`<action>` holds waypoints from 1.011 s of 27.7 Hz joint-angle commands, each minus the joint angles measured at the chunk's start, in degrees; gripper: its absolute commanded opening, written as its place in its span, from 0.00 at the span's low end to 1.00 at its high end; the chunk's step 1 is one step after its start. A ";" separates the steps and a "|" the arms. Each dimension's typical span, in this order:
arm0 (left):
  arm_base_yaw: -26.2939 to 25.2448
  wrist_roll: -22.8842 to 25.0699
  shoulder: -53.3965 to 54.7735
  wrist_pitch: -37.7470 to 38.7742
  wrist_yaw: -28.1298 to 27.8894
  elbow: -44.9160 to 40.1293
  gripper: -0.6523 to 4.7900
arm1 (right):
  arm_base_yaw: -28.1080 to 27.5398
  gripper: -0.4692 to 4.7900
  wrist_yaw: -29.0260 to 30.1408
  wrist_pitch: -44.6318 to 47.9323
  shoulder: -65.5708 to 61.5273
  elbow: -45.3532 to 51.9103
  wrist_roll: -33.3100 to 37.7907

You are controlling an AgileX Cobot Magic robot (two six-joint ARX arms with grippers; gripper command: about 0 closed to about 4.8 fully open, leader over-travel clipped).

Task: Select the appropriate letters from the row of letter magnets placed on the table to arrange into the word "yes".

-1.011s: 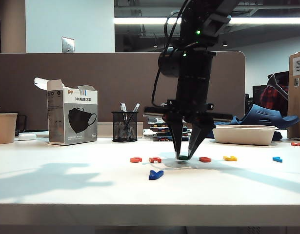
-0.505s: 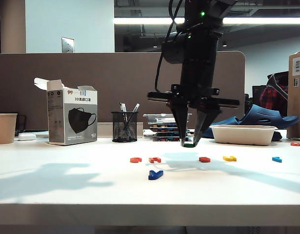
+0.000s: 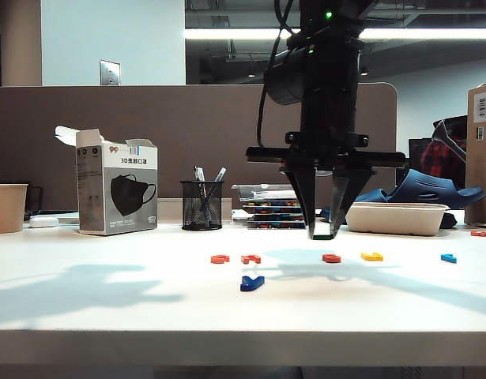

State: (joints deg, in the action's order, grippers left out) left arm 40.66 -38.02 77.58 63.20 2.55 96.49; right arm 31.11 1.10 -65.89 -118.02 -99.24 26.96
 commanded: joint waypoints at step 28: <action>0.02 0.24 -0.13 -0.28 0.04 0.17 0.11 | 8.59 0.31 -2.67 -2.97 4.55 -0.04 4.96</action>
State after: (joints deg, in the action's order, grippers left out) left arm 40.66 -38.02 77.58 63.22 2.55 96.49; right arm 39.46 -1.37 -68.66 -113.80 -99.22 31.55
